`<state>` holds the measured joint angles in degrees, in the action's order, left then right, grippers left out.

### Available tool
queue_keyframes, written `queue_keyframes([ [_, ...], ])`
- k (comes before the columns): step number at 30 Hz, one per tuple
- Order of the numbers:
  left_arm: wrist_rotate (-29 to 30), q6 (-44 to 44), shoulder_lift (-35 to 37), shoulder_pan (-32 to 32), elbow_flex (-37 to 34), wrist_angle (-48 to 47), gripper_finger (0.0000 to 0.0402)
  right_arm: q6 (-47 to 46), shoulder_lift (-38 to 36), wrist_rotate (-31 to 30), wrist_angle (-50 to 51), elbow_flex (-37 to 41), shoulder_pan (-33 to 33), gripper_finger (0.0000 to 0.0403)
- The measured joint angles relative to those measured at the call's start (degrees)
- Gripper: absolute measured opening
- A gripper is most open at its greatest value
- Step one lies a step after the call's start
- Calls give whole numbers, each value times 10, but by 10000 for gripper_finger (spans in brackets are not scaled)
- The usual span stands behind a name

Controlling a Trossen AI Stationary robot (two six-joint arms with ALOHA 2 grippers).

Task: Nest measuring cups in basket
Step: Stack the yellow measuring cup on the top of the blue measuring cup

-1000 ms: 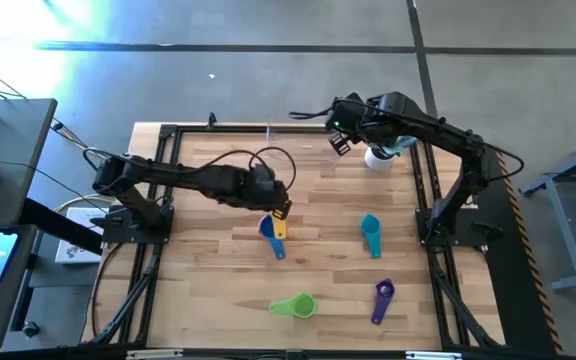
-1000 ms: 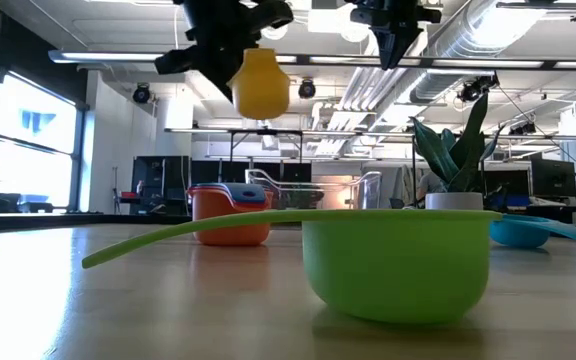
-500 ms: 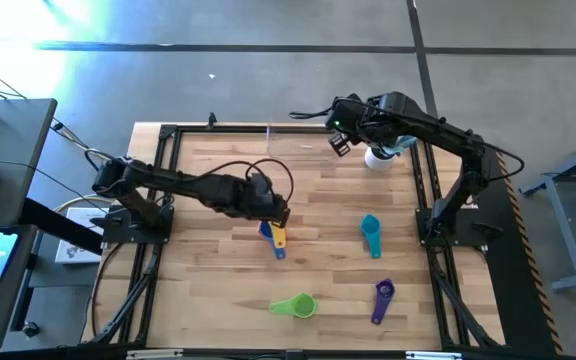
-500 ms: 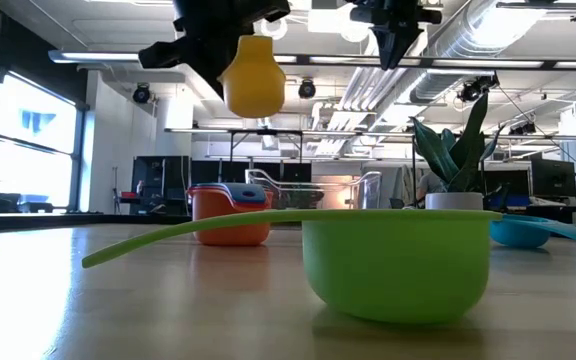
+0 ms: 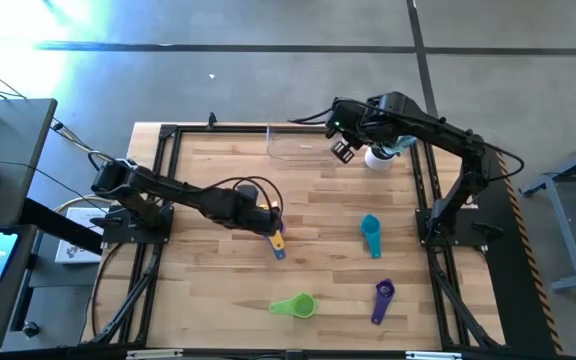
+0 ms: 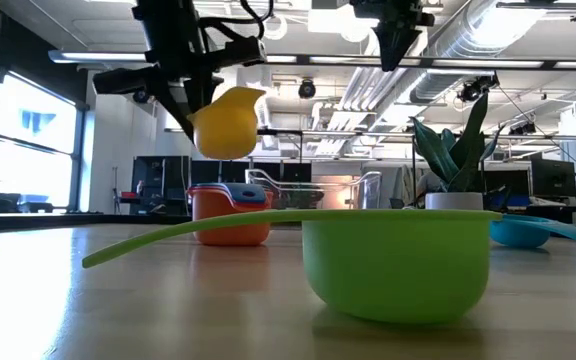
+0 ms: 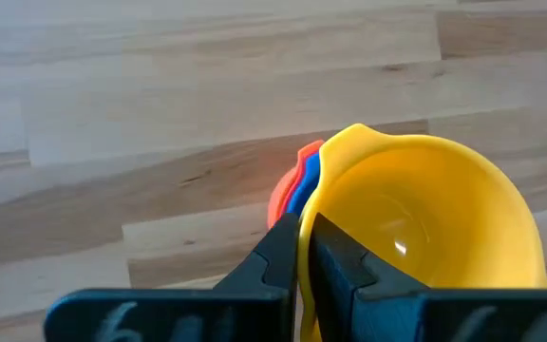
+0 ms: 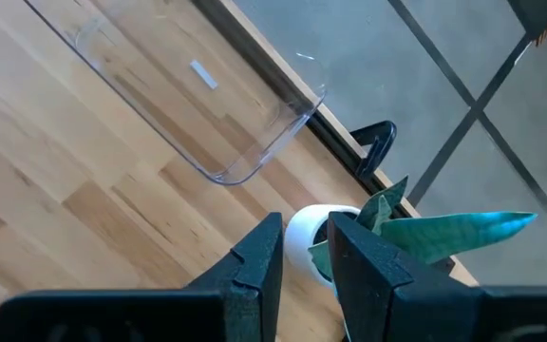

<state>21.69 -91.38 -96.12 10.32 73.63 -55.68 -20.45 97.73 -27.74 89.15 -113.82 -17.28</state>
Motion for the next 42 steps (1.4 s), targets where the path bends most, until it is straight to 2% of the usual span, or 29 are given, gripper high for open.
queue_keyframes([
  [5,8,7,-14,1,-2,3,9,0,0,0,-2,0,0,81],
  [15,-31,35,-65,-11,-1,31,9,0,0,-1,-7,0,0,81],
  [27,-32,51,-64,-18,-1,32,11,0,0,-2,-8,0,0,81],
  [42,-51,50,-64,-19,-1,31,63,2,0,-2,-8,0,0,81],
])
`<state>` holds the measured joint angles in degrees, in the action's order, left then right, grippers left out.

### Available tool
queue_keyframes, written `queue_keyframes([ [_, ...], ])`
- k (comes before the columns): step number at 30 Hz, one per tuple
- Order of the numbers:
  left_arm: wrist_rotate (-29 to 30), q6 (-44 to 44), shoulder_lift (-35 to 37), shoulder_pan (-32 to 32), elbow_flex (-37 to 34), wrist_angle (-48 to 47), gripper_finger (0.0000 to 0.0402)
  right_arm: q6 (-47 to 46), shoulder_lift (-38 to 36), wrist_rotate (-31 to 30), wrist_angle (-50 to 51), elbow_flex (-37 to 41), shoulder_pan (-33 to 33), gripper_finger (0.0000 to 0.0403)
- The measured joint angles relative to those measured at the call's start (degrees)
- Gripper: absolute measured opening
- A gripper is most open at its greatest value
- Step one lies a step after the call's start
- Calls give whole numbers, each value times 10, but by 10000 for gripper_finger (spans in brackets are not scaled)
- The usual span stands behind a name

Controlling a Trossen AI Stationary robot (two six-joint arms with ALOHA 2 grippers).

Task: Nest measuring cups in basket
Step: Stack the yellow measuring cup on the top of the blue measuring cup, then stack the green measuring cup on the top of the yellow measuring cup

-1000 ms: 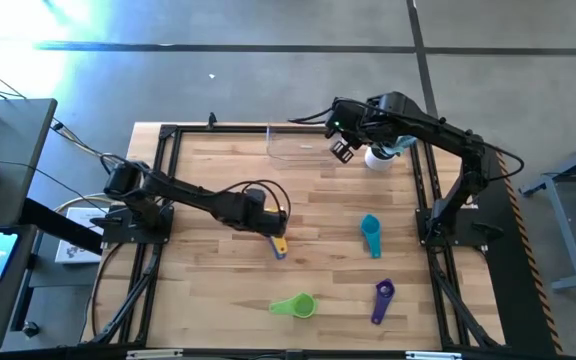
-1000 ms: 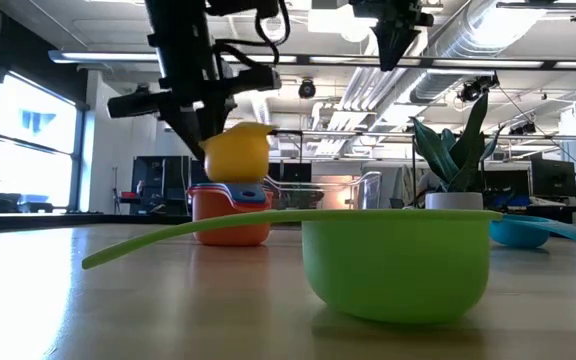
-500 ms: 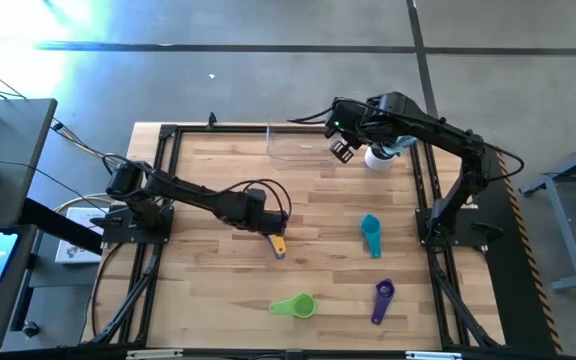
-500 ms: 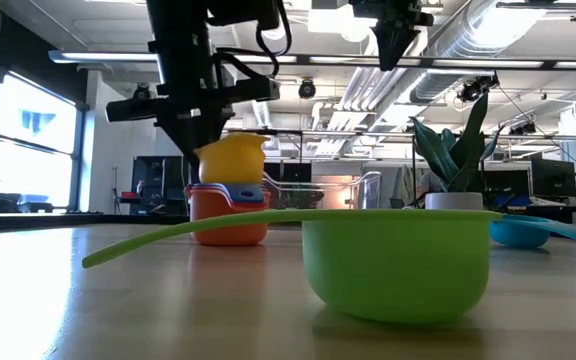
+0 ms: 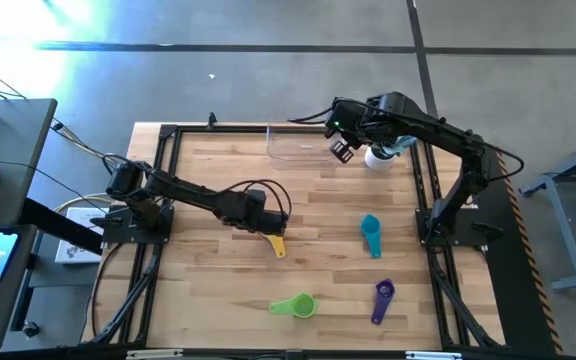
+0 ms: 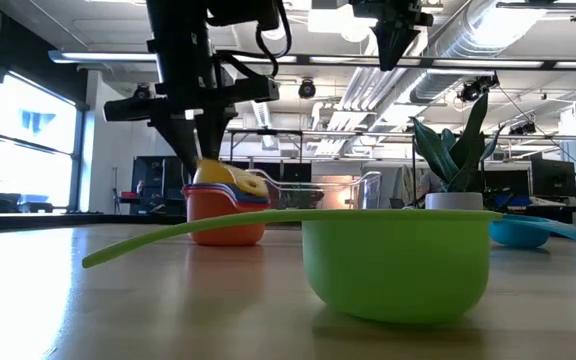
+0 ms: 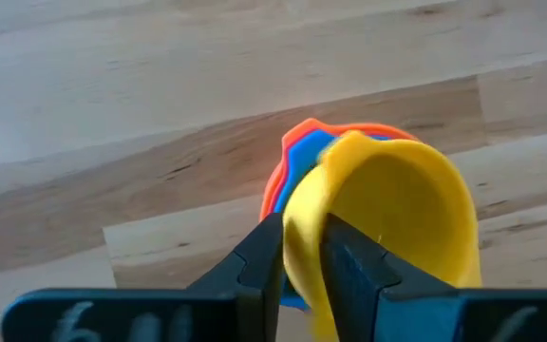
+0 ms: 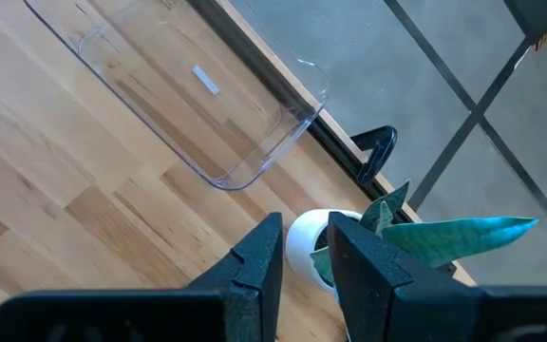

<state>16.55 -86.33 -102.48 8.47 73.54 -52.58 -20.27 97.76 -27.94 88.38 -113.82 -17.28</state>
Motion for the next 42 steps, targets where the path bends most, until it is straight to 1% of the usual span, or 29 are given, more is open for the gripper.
queue_keyframes([
  [8,-18,0,0,-2,0,0,81,0,0,0,0,0,0,81],
  [12,-25,22,4,-2,0,0,83,0,0,6,0,0,0,81],
  [17,-25,49,35,-2,0,-3,81,3,0,69,0,0,0,81],
  [19,-25,76,50,-2,0,-4,79,3,0,95,0,0,2,81],
  [22,-24,133,75,-2,1,-6,79,-20,0,137,2,0,10,81],
  [26,-12,213,113,-2,1,-13,78,-76,0,186,16,0,34,81],
  [29,4,271,144,-2,1,-19,78,-132,0,210,16,0,63,81],
  [32,4,330,177,-2,1,-20,78,-190,0,223,16,0,98,81],
  [37,-2,420,227,6,1,-35,79,-317,0,220,16,0,172,81],
  [42,-3,492,270,15,1,-47,79,-482,10,210,10,0,260,81],
])
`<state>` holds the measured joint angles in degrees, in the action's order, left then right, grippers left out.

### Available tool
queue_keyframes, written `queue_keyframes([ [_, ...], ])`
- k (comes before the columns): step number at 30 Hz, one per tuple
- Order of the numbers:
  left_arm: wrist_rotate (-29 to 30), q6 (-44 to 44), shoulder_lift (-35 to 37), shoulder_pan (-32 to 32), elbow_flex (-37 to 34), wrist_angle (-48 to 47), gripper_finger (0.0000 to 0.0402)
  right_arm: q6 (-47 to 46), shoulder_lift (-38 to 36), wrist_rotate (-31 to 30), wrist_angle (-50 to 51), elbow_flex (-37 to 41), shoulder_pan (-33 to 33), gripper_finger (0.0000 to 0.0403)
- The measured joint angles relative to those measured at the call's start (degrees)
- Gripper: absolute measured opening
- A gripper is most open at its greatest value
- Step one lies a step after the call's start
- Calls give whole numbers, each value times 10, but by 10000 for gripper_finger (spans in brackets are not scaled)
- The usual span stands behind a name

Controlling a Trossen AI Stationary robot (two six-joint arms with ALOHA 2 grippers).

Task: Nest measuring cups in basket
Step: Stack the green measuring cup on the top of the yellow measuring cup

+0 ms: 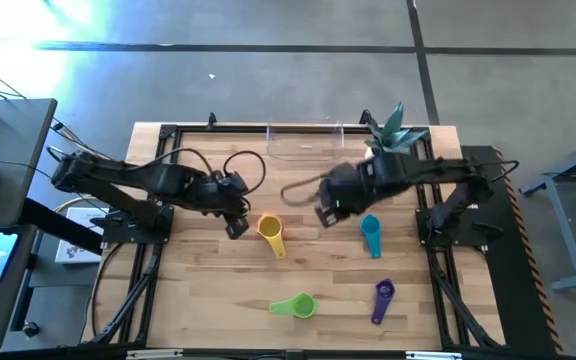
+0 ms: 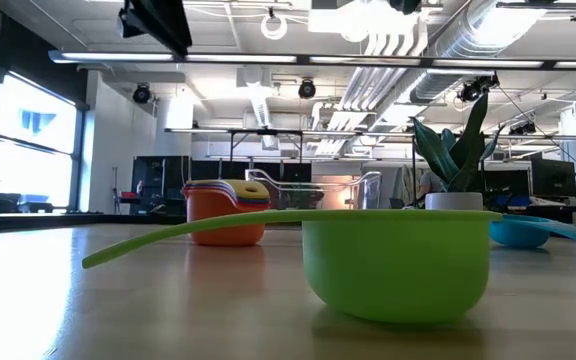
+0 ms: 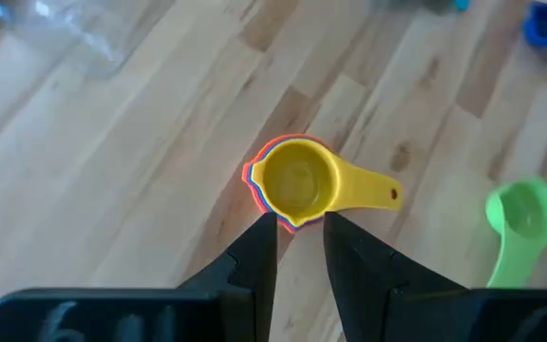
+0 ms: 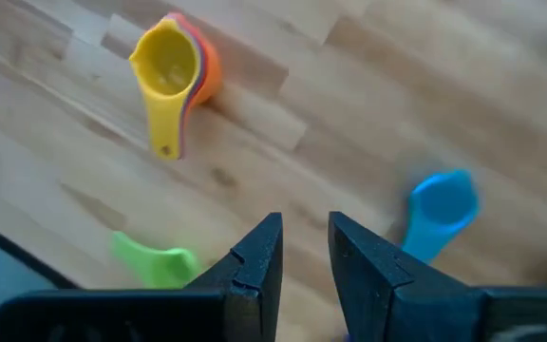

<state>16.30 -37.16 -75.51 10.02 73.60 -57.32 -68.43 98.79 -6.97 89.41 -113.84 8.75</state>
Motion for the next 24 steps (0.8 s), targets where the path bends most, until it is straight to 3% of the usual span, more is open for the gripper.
queue_keyframes([
  [11,-1,89,45,1,0,-18,78,-301,57,-12,-20,0,146,81],
  [17,7,112,44,1,0,-20,78,-368,104,-11,-33,0,180,81],
  [24,7,113,44,1,0,-23,78,-419,156,-9,-125,0,204,81],
])
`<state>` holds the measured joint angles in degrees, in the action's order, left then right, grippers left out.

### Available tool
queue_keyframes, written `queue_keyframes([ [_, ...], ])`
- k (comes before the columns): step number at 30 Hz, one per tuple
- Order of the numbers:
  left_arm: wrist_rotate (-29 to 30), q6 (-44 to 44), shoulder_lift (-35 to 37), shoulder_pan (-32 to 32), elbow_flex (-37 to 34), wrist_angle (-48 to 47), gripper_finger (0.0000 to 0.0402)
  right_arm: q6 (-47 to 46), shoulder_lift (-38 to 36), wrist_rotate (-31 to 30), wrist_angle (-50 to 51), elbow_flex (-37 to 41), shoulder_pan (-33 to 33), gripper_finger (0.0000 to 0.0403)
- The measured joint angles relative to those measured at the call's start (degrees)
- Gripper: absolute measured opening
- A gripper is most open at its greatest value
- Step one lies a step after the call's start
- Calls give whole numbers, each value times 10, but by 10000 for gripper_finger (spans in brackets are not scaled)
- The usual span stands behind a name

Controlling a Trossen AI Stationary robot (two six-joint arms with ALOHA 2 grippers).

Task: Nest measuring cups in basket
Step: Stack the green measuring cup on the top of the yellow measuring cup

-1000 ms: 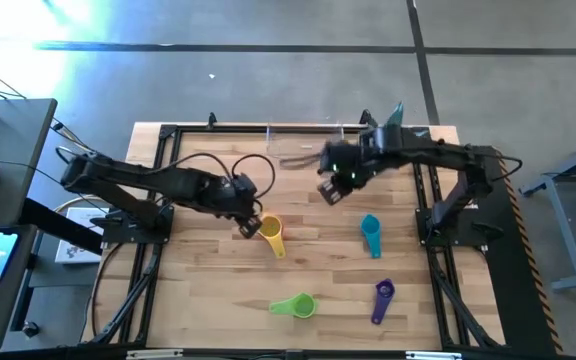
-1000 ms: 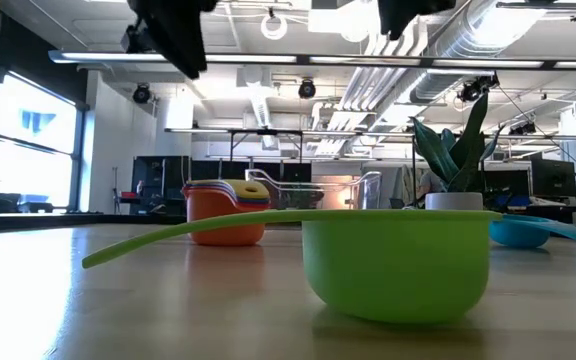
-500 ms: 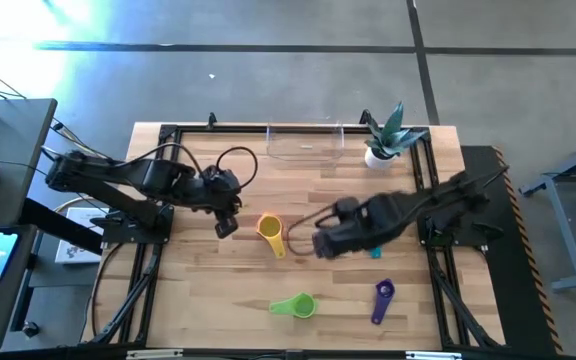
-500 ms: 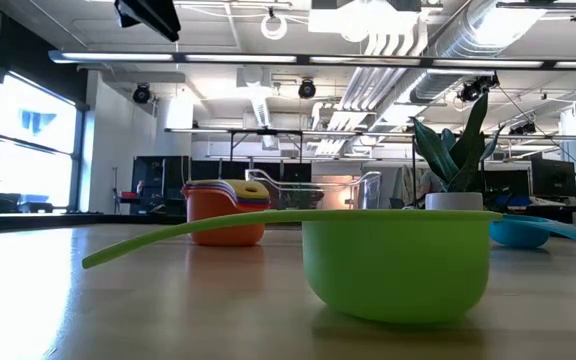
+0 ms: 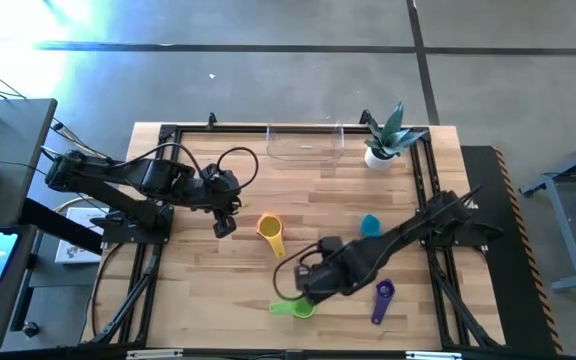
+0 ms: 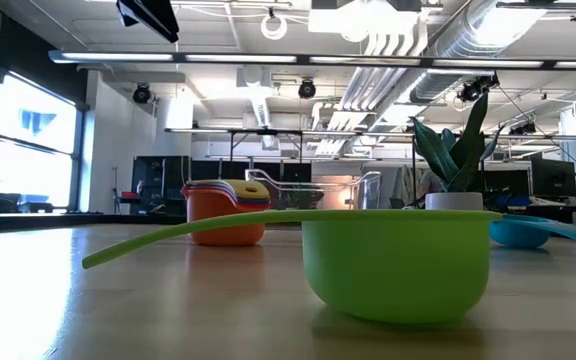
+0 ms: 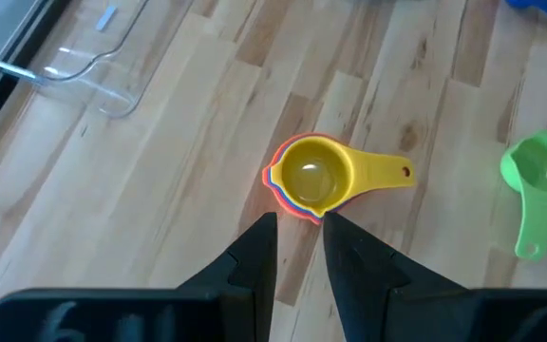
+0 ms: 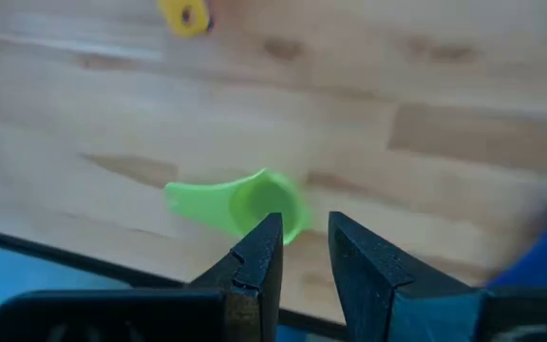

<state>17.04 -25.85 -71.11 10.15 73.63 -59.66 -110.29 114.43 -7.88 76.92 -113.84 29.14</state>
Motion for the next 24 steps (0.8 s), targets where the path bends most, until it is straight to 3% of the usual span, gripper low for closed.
queue_keyframes([
  [6,0,0,0,0,0,-4,78,-42,40,8,-58,0,21,81],
  [18,1,0,0,0,0,-5,78,-199,90,21,-86,0,59,81],
  [24,1,-10,0,0,0,-5,78,-228,109,22,-96,0,67,81],
])
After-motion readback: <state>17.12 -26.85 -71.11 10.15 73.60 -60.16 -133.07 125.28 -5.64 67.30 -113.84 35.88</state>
